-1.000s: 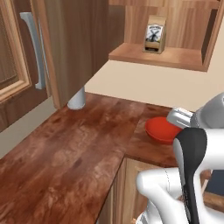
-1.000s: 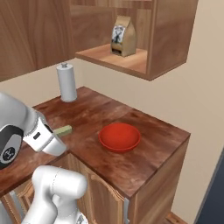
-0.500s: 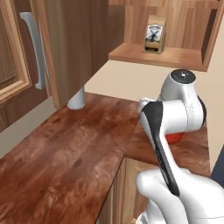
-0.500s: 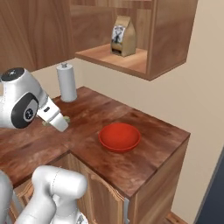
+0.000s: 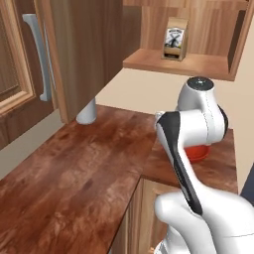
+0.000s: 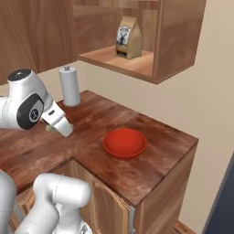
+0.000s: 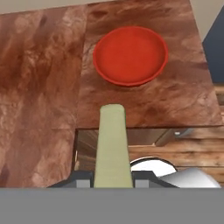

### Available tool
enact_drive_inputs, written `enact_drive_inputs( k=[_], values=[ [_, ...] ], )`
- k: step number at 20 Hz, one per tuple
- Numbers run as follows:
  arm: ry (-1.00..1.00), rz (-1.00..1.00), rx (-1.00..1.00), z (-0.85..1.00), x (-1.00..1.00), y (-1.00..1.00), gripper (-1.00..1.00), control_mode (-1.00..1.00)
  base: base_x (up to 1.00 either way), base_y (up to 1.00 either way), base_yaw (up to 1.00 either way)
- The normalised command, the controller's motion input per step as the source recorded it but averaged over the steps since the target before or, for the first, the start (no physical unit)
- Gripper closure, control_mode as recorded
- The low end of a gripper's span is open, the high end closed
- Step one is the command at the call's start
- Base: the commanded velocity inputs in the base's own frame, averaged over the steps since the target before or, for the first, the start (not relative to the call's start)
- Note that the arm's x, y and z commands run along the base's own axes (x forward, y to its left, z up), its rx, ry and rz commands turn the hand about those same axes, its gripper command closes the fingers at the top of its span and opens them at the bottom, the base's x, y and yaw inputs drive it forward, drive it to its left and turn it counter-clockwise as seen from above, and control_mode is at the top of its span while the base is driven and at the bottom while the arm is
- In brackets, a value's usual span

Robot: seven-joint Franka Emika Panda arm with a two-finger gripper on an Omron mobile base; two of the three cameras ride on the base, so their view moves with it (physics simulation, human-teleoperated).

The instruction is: Pick the egg and butter from the fridge and place them by the bowl for mixing.

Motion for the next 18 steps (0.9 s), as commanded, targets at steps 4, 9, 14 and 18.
enact_drive_inputs(
  k=[4, 9, 14, 18],
  values=[
    [0.00, 0.01, 0.00, -0.73, 0.29, 0.00, 1.00, -1.00, 0.00, 0.00, 0.00],
    [0.00, 0.00, 0.00, -0.52, 0.75, 0.04, 1.00, -1.00, 0.00, 0.00, 0.00],
    [0.00, -0.07, -0.07, -0.19, 0.92, 0.23, 1.00, -1.00, 0.00, 0.00, 0.00],
    [0.00, -0.15, -0.09, -0.21, 0.76, 0.04, 1.00, -1.00, 0.00, 0.00, 0.00]
  ],
)
